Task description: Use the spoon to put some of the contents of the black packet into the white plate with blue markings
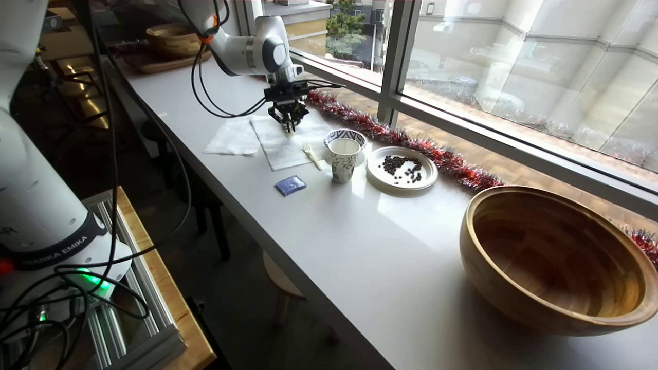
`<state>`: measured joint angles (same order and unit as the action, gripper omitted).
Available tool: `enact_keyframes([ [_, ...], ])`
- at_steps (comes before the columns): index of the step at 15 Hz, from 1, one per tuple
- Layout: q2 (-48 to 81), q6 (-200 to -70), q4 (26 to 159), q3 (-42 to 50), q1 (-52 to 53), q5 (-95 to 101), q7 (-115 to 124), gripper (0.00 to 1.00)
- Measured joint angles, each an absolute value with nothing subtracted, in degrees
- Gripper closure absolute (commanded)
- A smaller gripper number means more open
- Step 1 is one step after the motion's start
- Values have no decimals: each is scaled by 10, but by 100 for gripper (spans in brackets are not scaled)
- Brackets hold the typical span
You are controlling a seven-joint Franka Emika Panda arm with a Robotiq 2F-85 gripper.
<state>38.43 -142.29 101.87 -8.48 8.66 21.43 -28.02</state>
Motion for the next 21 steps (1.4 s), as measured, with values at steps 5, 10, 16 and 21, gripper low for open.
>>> enact_keyframes([
  [5,388,-1440,1019,-97,75,213,-300,97],
  [10,392,-1440,1019,-119,59,198,-337,97],
  [16,397,-1446,1019,-135,38,165,-387,97],
  [21,404,-1479,1023,-152,10,134,-447,97],
])
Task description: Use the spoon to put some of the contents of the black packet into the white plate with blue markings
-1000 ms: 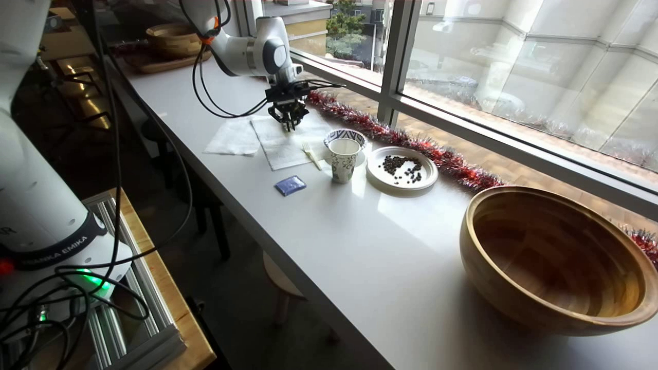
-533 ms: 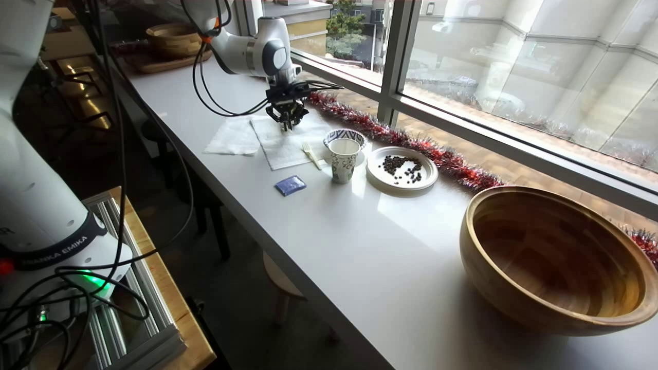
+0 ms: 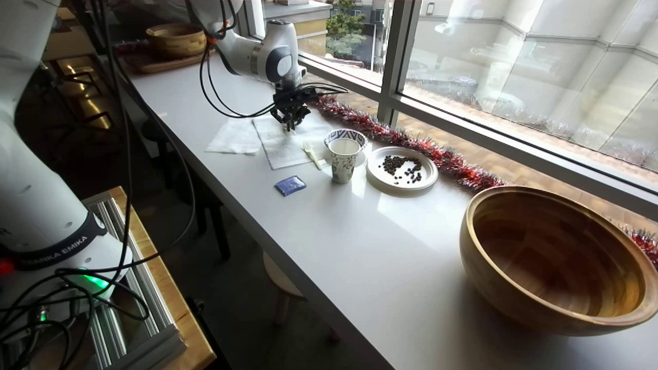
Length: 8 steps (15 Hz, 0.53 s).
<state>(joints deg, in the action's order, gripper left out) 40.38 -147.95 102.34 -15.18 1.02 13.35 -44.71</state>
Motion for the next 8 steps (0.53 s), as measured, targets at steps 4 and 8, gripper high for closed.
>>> enact_keyframes([
  [4,410,-1507,1037,-179,-28,102,-510,97],
  [8,414,-1509,1043,-203,-57,76,-572,97],
])
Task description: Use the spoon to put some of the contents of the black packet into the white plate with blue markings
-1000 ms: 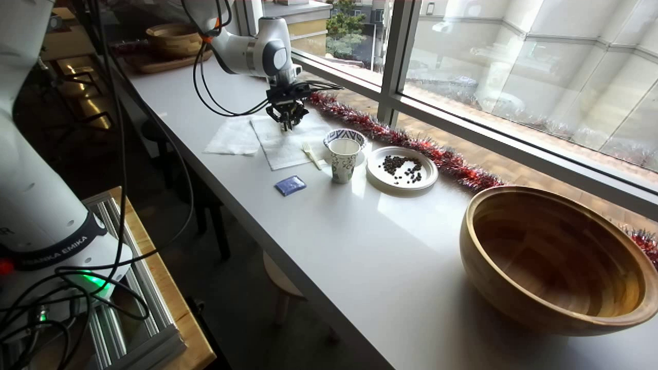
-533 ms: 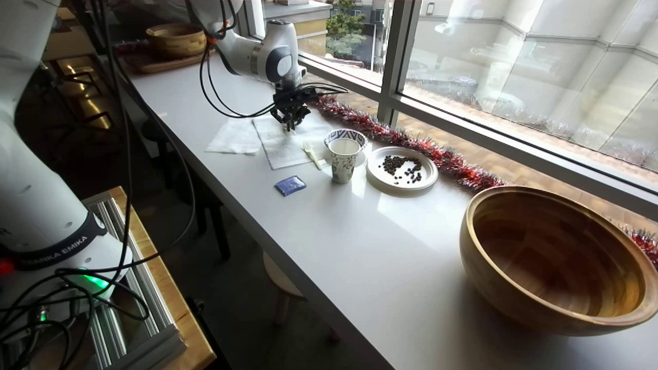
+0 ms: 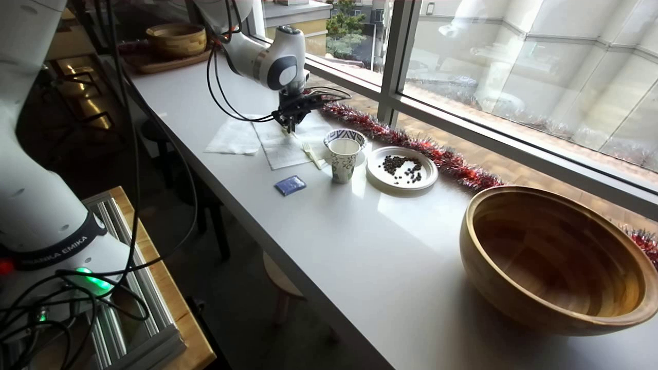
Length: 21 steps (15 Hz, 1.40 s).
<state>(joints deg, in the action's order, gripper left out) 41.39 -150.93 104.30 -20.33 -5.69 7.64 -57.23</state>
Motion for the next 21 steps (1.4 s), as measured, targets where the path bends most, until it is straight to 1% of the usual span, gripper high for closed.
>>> enact_keyframes([
  [9,417,-1512,1050,-225,-83,40,-688,97],
  [16,417,-1549,1063,-227,-88,35,-750,97],
  [21,416,-1569,1083,-247,-111,30,-795,97],
])
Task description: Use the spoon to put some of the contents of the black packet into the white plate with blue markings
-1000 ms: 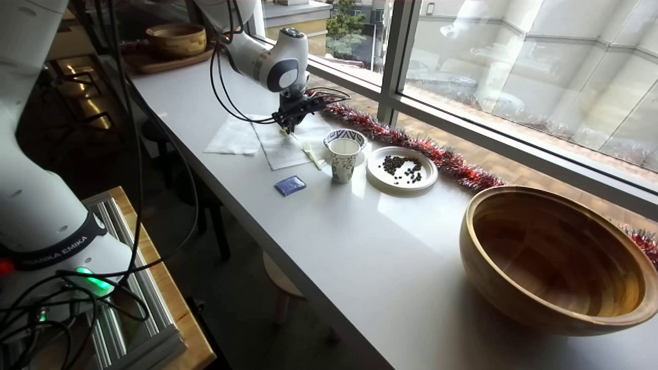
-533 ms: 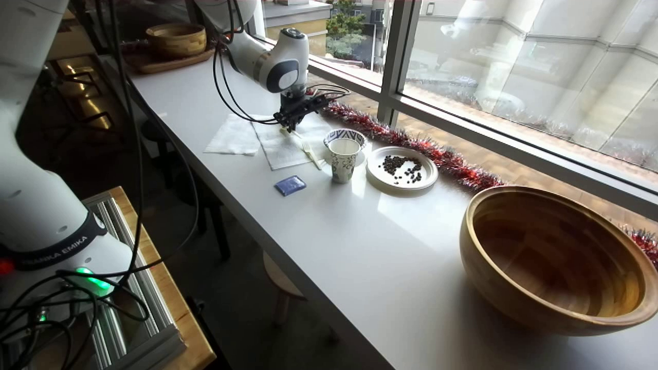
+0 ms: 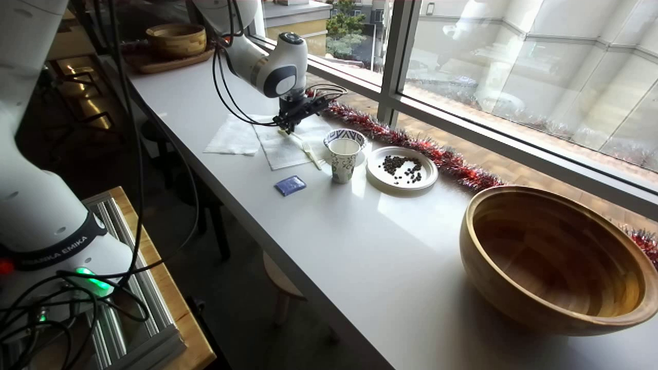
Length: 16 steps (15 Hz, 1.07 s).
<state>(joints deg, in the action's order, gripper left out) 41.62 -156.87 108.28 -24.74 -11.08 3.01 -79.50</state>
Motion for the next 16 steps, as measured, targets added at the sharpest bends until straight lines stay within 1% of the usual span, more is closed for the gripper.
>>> enact_keyframes([
  [7,397,-1647,1134,-294,-142,25,-833,97],
  [12,374,-1649,1176,-322,-177,19,-836,97],
  [16,324,-1650,1209,-326,-193,-18,-804,97],
])
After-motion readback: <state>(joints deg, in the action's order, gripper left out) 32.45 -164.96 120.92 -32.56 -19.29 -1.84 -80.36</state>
